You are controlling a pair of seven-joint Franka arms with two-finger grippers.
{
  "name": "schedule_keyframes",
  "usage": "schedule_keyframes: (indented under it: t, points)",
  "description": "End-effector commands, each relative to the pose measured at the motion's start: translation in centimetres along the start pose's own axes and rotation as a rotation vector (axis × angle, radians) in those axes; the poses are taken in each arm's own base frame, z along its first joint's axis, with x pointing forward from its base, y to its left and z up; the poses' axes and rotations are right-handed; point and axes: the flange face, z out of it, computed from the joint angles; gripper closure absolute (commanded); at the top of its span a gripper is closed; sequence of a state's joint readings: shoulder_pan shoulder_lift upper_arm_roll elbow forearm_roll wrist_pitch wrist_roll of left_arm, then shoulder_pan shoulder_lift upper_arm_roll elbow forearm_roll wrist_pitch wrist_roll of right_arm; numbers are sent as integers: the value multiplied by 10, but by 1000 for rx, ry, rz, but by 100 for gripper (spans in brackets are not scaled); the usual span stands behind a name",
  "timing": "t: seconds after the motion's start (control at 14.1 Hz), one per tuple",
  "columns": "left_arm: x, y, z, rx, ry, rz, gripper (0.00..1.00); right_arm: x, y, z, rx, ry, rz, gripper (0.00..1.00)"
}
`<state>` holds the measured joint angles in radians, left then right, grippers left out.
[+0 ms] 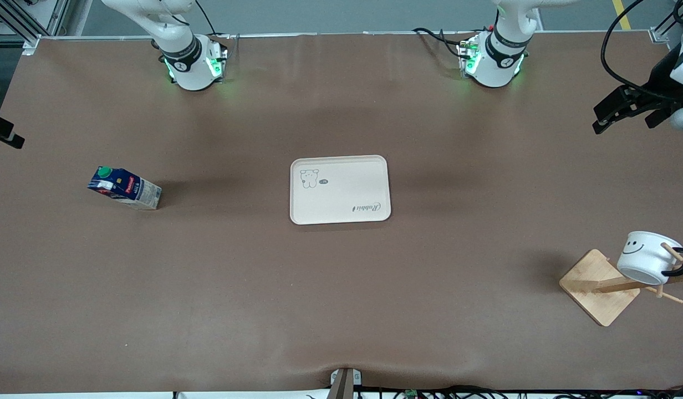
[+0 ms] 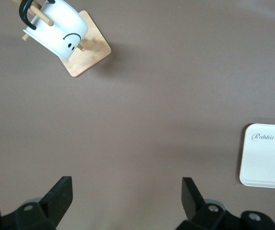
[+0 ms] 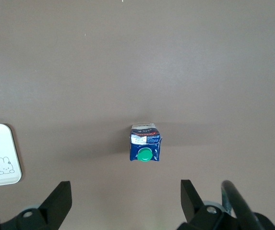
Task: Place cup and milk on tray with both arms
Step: 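Move the left gripper toward the white mug on the wooden stand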
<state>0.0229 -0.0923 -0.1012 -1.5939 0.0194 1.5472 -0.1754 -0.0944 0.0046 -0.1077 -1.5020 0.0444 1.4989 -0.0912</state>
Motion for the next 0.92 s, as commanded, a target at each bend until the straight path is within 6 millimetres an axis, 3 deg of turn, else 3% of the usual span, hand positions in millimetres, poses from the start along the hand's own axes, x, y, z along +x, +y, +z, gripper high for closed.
schedule_keyframes:
  t: [0.0,0.28,0.42,0.57,0.71,0.85]
  points:
    - [3,-6,-7,-4,0,2,0,-2,1,-8,5,1,-9,0]
    - [8,-25,-5,32,11,-45,0,-3,12,2,15,-48,17,0]
    - [16,-30,15,33,4,-55,0,1,6,10,21,-59,9,0]
    - [23,-47,35,30,26,-87,0,5,8,17,22,-68,11,0]
    - [26,-49,56,29,32,-90,0,8,7,21,22,-75,9,0]
    - [30,-71,75,30,47,-131,0,9,7,21,22,-71,9,0]
